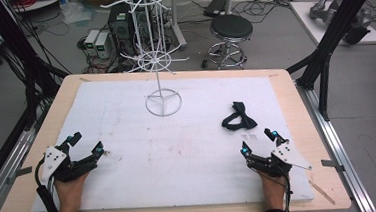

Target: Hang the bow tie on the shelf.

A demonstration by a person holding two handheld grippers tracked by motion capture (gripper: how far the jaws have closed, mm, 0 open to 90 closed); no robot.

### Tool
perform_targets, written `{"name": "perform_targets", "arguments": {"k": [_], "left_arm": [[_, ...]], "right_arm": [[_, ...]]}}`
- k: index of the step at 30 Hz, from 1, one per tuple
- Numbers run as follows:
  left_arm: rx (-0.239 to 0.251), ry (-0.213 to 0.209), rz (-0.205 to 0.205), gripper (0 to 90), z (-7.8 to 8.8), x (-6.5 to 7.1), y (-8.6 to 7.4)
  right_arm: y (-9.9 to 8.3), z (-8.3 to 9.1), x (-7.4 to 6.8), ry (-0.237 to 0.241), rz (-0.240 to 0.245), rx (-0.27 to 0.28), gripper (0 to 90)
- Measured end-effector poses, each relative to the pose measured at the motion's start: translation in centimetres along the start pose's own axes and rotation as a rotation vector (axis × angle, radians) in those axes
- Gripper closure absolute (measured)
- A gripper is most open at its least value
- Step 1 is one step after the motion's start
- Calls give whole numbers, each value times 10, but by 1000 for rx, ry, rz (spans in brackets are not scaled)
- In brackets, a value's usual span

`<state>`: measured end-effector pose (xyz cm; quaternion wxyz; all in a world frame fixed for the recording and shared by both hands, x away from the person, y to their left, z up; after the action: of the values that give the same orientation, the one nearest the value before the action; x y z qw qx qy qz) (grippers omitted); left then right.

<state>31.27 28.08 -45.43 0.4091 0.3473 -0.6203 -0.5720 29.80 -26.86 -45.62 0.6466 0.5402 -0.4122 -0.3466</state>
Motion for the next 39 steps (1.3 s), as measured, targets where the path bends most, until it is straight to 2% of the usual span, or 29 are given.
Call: {"name": "perform_targets", "arguments": {"k": [6, 7, 14, 21, 31, 39], "left_arm": [[-1, -2, -6, 163, 1, 0, 0], [1, -2, -6, 163, 1, 0, 0], [8, -2, -8, 163, 1, 0, 0], [10, -2, -5, 163, 1, 0, 0], [10, -1, -8, 163, 1, 0, 0], [7, 0, -6, 163, 1, 0, 0]], "right_arm": [[0, 0, 0, 2, -10, -1, 106], [0, 0, 0, 0, 2, 4, 107], [0, 0, 0, -5, 7, 6, 106], [0, 1, 0, -10, -13, 2, 106], [0, 1, 1, -15, -15, 6, 106], [0, 2, 3, -17, -45, 10, 107]]}}
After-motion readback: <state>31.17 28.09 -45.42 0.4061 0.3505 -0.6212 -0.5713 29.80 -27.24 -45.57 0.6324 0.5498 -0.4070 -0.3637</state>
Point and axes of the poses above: each handheld gripper's, and its own axes: z roughly backward along the jaws, y roughly out of its top, x roughly to its right, the point moved 4 cm from there along -z, roughly forward along the jaws, and after that the axes turned 6 degrees about z, right-handed, at the moved point
